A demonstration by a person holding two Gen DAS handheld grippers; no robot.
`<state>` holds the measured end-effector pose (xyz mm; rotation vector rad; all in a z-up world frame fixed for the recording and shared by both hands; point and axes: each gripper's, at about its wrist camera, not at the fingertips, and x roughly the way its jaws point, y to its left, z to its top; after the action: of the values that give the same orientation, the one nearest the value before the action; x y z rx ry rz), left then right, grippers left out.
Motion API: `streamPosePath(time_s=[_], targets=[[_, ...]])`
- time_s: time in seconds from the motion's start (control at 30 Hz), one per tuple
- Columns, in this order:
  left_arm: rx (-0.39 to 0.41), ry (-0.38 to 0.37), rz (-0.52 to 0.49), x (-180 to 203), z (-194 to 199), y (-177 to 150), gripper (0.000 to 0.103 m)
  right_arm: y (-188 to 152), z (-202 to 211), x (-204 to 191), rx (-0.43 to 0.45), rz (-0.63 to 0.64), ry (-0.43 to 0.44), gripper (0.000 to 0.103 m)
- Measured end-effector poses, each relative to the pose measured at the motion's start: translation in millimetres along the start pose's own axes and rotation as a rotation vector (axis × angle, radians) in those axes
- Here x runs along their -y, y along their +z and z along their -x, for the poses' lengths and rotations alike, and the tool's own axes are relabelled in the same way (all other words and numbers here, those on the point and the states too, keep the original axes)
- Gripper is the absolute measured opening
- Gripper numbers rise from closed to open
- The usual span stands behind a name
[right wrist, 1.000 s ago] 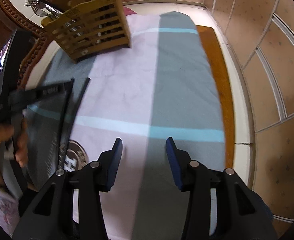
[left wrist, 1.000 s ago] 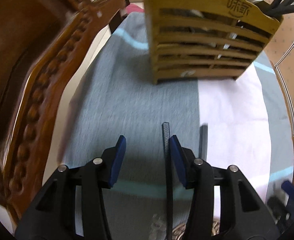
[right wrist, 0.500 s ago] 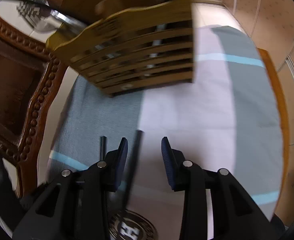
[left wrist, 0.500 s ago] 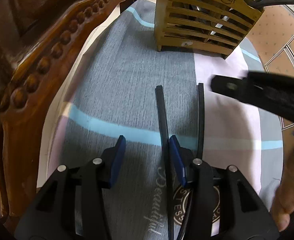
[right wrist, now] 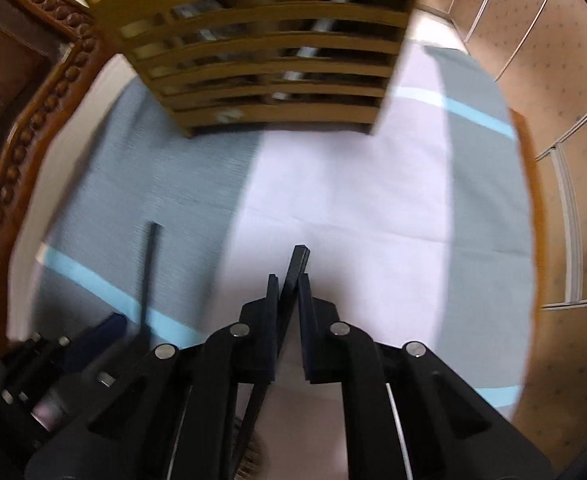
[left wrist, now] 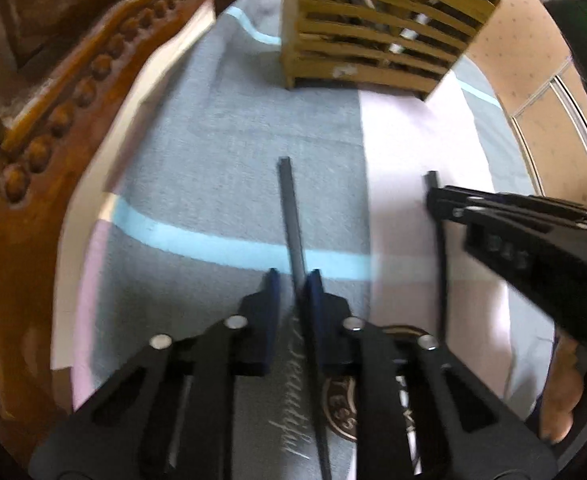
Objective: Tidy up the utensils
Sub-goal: 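Close the left gripper on a chopstick while the right gripper grasps the last chopstick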
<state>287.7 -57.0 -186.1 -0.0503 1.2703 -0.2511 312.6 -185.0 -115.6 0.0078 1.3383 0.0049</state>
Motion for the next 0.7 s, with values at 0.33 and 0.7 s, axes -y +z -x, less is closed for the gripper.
streamPosePath(time_s=[0.33, 0.7], targets=[[-0.051, -0.05, -0.004, 13.7, -0.8, -2.3, 0.022, -24.9, 19.6, 46.0, -0.027, 0.125, -0.097, 0.01], [-0.074, 0.113, -0.092, 31.6, -26.2, 48.5, 0.04, -12.7, 21.8, 66.1, -0.035, -0.037, 0.0, 0.021]])
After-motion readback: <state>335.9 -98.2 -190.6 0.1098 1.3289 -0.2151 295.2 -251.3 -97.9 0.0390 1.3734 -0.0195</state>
